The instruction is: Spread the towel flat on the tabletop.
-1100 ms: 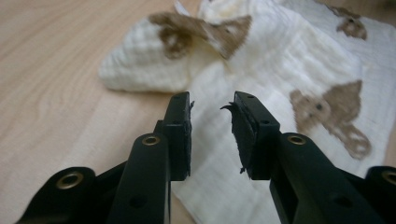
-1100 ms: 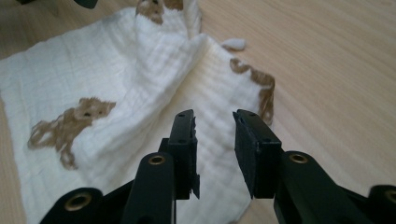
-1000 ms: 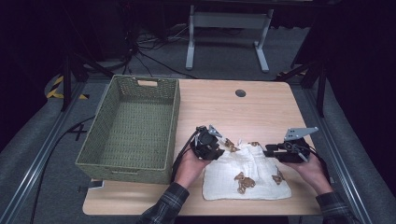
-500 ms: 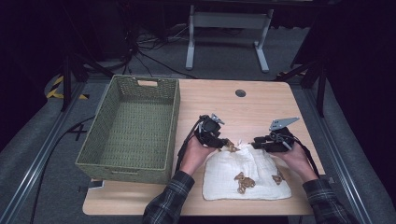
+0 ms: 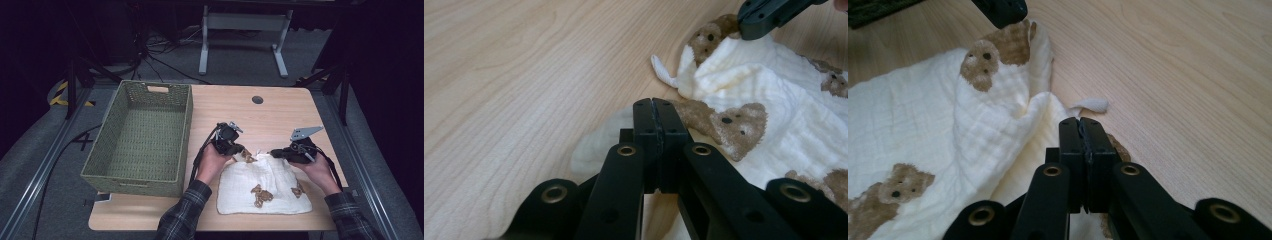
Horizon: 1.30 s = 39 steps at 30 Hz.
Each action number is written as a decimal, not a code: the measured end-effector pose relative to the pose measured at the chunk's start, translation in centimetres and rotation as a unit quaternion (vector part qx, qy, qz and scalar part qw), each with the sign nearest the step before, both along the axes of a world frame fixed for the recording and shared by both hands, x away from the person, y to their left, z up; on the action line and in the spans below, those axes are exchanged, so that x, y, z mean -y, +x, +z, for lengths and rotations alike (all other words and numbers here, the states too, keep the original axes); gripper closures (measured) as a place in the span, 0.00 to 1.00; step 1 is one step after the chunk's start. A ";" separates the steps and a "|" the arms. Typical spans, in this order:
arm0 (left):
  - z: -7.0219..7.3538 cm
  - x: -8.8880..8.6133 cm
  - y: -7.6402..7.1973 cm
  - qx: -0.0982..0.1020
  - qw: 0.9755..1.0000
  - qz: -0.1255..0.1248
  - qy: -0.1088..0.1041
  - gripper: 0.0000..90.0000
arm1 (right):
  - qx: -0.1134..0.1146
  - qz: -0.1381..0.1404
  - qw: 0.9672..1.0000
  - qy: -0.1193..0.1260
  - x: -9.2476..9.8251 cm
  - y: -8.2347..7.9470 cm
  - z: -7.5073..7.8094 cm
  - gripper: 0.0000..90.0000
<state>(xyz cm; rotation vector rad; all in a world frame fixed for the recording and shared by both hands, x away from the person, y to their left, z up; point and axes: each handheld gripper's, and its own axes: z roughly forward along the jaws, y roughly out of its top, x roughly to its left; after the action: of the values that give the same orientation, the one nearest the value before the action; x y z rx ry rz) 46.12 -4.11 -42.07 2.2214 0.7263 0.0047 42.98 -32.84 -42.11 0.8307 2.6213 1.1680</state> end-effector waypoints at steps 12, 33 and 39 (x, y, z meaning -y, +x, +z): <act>-0.8 1.6 0.8 -0.030 1.000 0.002 -0.003 0.55 | -0.007 0.007 1.000 -0.015 -0.4 -0.1 -0.6 0.99; 4.4 -1.6 -3.8 0.077 0.997 -0.018 -0.024 0.95 | 0.058 -0.013 0.998 0.025 2.5 -4.3 3.1 1.00; 3.7 -1.5 -7.1 0.083 0.995 -0.044 -0.013 0.95 | 0.060 0.002 0.998 0.019 2.5 -7.2 2.6 1.00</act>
<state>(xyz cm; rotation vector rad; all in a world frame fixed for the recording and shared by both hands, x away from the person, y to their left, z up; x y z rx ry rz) 39.05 -2.64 -38.37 2.1949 0.5349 0.1338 35.73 -35.33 -39.50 0.7389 2.5130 1.2324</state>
